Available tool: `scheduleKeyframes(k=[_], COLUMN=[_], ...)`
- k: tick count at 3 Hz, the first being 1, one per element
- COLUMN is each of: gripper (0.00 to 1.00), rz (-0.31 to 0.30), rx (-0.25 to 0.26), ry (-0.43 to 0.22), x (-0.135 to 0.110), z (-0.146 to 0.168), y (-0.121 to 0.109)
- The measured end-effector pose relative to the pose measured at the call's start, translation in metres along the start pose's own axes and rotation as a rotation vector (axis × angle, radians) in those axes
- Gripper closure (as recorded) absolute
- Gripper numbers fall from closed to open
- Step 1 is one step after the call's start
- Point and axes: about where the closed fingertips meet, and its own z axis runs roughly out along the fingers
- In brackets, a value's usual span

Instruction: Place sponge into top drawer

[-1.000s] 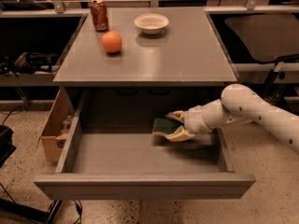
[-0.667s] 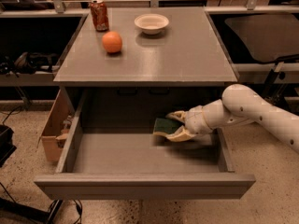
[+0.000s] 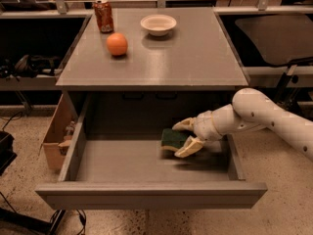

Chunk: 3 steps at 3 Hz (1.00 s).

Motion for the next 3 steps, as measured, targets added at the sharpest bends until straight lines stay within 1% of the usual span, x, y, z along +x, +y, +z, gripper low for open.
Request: scheduleKeyframes(k=[1, 2, 3], gripper=[0.00, 0.00, 0.00], rz=[0.000, 0.004, 0.012], rx=[0.000, 0.015, 0.024], ry=[0.000, 0.021, 0.119], x=[0.000, -0.011, -0.039], z=[0.000, -0.022, -0.071], y=[0.000, 0.000, 0.004])
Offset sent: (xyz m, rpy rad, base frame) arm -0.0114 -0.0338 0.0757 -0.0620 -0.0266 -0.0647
